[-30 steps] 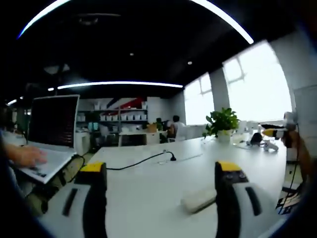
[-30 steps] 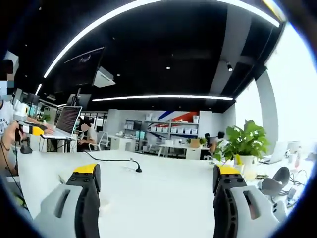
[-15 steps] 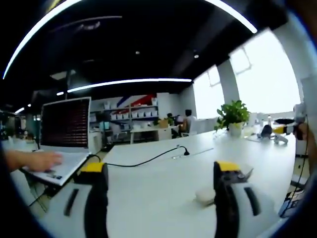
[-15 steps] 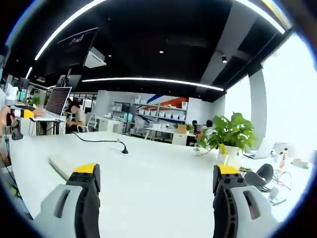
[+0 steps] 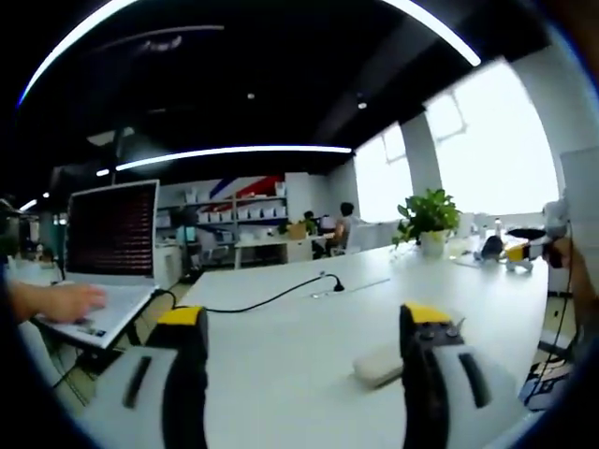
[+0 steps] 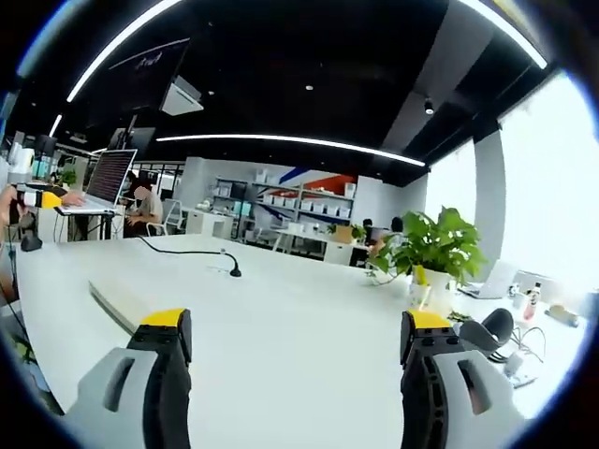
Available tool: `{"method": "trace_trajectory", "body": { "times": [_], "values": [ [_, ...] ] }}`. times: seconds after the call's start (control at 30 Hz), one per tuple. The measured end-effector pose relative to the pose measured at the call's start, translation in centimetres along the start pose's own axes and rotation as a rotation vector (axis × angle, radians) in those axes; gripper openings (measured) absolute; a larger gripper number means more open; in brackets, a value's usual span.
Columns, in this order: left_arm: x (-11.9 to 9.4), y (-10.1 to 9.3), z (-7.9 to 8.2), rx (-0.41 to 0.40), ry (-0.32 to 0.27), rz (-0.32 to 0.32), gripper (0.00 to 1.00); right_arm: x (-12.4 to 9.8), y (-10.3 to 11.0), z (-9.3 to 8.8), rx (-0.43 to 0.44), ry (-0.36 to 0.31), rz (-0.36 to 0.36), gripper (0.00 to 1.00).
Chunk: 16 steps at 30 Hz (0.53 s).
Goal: Arrange the utensils inside the cutlery case until each visible utensil rests in its matching compartment.
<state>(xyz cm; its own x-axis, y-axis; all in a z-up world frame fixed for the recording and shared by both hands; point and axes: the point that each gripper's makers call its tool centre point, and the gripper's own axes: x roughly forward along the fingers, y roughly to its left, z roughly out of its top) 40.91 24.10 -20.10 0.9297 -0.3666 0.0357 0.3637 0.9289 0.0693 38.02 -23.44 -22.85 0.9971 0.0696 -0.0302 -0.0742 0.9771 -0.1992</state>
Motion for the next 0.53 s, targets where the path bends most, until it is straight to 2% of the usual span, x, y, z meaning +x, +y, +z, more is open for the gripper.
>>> {"method": "trace_trajectory", "body": {
  "times": [0.53],
  "values": [
    [0.22,-0.21,-0.22,-0.002,0.005,-0.006,0.88,0.33,0.56,-0.7,0.008,0.022,0.027,0.94]
  ]
}}
